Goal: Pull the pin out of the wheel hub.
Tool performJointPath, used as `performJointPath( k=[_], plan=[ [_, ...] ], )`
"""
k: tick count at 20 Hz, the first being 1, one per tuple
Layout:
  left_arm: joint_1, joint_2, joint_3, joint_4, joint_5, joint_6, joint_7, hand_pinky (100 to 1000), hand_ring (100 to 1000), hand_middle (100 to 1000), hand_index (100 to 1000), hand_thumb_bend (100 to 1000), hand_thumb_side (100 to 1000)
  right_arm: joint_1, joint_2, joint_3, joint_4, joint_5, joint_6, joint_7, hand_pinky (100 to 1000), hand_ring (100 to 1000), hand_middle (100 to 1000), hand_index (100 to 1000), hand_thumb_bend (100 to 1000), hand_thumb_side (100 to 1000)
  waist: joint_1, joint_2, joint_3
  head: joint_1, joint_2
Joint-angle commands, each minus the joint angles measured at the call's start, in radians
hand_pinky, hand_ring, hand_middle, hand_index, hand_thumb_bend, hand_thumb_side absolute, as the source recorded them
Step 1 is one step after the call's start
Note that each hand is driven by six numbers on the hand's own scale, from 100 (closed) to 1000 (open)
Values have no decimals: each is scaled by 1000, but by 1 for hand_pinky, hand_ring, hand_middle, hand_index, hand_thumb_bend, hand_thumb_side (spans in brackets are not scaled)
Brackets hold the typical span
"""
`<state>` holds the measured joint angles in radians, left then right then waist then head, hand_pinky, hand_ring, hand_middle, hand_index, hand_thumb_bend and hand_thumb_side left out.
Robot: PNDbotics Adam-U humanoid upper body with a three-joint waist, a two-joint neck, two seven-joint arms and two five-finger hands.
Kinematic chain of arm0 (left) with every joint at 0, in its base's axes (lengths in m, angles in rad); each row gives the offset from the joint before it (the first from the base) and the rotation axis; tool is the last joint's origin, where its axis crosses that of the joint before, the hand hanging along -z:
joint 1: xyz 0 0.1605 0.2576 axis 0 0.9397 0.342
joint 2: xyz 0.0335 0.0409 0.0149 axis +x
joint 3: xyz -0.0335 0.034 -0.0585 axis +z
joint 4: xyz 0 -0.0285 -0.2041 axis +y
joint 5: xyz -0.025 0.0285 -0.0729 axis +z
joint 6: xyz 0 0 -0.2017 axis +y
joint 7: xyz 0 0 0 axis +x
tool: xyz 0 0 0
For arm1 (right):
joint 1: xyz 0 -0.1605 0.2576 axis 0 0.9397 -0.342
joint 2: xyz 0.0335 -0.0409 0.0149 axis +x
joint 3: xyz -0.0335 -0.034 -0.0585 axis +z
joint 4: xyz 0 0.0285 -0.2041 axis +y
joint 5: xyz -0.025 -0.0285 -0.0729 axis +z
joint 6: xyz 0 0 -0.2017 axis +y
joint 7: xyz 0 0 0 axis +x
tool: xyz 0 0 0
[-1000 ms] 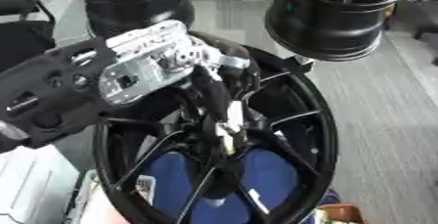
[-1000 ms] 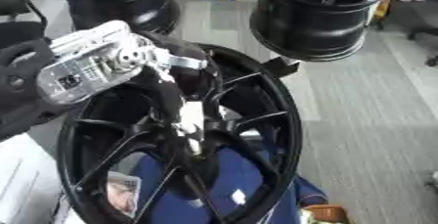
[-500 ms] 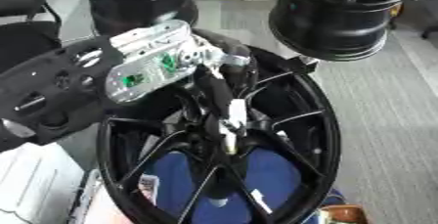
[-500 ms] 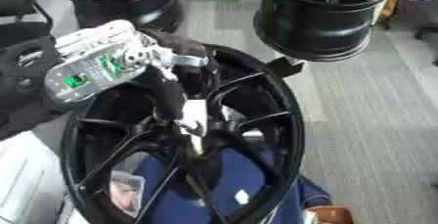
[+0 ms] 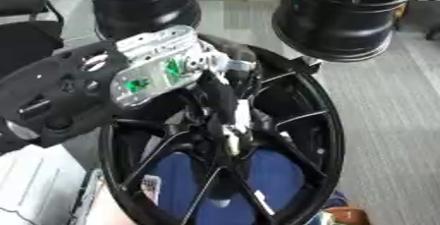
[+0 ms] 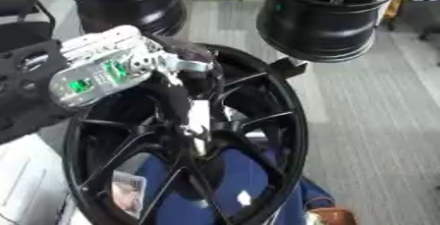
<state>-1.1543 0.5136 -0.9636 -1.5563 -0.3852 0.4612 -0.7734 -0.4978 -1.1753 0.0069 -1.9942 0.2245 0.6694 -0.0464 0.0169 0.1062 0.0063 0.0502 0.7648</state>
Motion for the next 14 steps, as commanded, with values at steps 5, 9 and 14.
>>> performJointPath(
  k=[5,9,14],
  plan=[
    [-5,45,19,-4,-22,129,-134,748,754,654,773,622,362,4,-28,-8,-6,-11,4,-11,866,715,777,829,100,100,-3,-13,5,4,5],
    [1,47,20,-5,-17,128,-134,742,745,637,759,611,358,3,-27,-11,-6,-13,4,-16,866,714,777,829,100,100,-4,-13,6,7,5],
    [-1,45,36,-26,-10,132,-134,735,734,622,749,592,338,4,-24,-9,-6,-14,5,-18,866,714,777,829,100,100,-5,-13,6,5,5]
  ],
)
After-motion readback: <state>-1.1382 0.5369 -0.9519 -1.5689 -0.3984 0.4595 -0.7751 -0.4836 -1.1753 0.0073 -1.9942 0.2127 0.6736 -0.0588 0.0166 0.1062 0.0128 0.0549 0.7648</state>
